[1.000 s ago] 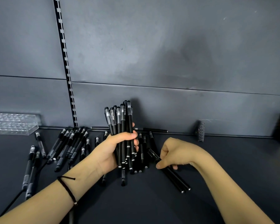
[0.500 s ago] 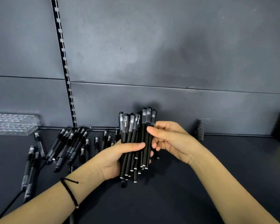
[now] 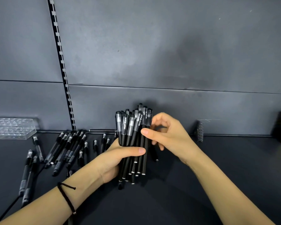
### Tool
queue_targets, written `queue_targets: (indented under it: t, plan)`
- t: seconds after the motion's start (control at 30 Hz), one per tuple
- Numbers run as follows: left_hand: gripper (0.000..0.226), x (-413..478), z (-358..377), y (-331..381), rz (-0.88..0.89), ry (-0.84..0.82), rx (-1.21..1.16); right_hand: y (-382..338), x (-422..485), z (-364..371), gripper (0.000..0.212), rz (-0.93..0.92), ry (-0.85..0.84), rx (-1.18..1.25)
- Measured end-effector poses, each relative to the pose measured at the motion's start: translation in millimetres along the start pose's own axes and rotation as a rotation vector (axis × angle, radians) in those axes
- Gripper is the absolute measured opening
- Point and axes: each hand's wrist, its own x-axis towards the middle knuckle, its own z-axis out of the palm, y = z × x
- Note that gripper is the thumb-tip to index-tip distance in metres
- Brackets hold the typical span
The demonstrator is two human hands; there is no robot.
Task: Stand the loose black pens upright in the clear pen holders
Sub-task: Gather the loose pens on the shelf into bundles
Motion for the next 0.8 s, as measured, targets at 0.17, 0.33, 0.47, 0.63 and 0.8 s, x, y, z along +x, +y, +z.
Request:
queue_targets:
  t: [0.17, 0.33, 0.47, 0.63, 0.8]
  plan:
    - [0.05, -3, 5, 0, 0.082, 0.013, 0.013, 1, 0, -2, 0.06, -0.129, -0.069, 0.066]
    - [0.065, -4, 12, -9, 0.063, -0.049, 0.223, -6, -6, 2, 0.078, -0.126, -0.153, 0.383]
    - [0.059, -5, 20, -13, 0.115, -0.057, 0.267, -16, -12, 7, 0.056, -0.182, -0.159, 0.447]
    - [0.049, -4, 19, -14, 0.158, -0.054, 0.3, -19, -16, 13, 0.06, -0.282, -0.112, 0.383]
    - [0.048, 1, 11, -13, 0.082, -0.11, 0.275, -11, -18, 26, 0.062, -0.335, -0.004, 0.157]
